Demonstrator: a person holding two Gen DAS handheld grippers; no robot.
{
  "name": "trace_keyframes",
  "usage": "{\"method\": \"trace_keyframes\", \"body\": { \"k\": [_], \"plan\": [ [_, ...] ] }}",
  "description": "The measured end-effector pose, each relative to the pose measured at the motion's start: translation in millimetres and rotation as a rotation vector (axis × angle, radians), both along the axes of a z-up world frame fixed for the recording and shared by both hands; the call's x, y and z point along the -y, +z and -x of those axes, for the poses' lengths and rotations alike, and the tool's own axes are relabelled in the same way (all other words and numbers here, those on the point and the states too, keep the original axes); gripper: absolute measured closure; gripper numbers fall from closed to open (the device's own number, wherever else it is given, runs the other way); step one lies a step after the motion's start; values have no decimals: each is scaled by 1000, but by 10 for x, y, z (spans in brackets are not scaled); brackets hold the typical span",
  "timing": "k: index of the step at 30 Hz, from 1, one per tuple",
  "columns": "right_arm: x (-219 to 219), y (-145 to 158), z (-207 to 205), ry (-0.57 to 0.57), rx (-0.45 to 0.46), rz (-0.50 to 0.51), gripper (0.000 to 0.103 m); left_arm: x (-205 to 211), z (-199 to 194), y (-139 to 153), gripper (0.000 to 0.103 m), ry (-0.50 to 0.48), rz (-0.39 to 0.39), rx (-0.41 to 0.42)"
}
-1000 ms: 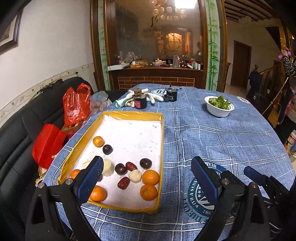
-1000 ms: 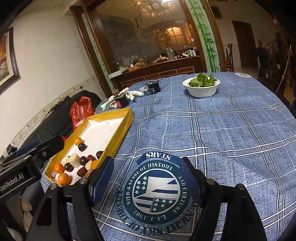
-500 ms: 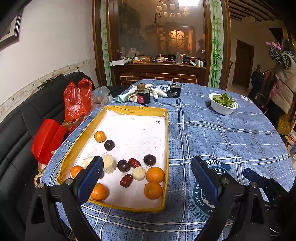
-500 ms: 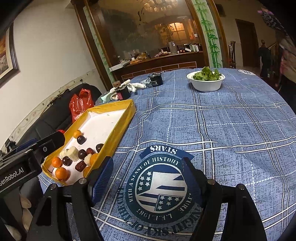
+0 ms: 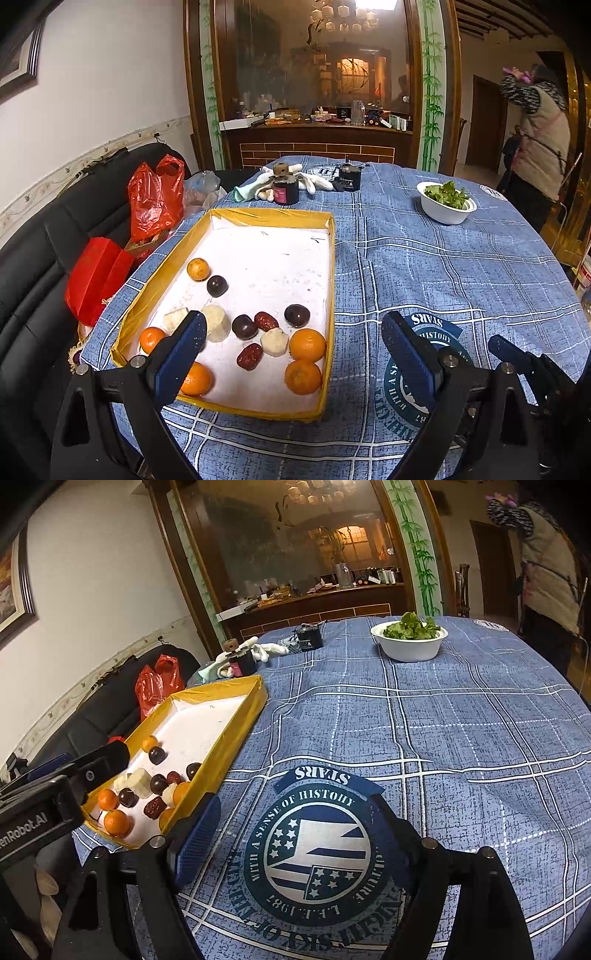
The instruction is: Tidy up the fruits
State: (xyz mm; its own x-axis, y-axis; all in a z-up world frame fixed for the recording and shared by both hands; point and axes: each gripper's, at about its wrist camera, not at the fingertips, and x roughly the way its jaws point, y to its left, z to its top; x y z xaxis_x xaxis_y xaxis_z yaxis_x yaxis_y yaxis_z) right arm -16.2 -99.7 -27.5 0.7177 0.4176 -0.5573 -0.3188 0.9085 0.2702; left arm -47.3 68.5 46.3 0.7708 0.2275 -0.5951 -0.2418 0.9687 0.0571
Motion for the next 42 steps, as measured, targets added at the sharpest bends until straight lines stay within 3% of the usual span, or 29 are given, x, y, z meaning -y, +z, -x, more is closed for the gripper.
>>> {"method": "trace_keyframes", "body": {
  "k": [13, 42],
  "plan": [
    [22, -10, 1, -12, -3, -4, 18, -15, 55, 34, 8, 8, 20, 39],
    [-111, 88, 278, 18, 56, 31, 15, 41, 236, -4, 8, -10, 19, 34]
  ]
}}
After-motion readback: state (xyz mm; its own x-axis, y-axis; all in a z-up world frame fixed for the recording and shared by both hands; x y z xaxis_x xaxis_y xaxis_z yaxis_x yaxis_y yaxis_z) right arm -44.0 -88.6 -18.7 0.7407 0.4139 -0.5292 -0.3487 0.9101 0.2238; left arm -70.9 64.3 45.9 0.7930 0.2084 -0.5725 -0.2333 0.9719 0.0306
